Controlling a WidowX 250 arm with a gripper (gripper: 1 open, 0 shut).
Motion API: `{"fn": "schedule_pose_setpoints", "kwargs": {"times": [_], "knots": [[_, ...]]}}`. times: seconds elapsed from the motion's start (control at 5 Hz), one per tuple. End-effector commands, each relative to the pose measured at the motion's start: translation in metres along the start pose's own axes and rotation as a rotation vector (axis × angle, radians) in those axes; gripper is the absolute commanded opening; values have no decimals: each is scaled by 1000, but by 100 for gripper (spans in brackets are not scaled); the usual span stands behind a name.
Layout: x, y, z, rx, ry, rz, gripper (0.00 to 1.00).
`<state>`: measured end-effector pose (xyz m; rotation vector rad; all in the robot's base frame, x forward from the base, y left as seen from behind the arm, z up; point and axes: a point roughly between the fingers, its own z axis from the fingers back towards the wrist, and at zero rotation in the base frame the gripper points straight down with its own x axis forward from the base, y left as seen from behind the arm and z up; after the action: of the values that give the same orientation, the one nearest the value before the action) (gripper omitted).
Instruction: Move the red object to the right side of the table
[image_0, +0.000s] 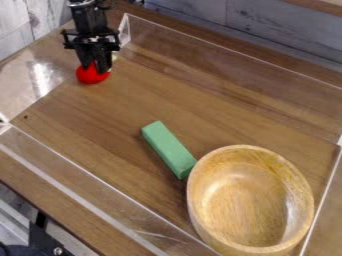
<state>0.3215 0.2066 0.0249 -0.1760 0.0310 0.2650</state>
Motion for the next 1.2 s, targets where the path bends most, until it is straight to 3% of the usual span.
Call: {"fn": "schedule_pose_setpoints", "kwargs": {"times": [0.0, 0.4, 0.8, 1.0], "knots": [[-7, -9, 32, -7, -46, -21, 0], [-17, -38, 83, -17, -142, -50, 0], [-19, -109, 111, -44, -210, -62, 0], [-16, -155, 108, -66, -209, -72, 0]]}}
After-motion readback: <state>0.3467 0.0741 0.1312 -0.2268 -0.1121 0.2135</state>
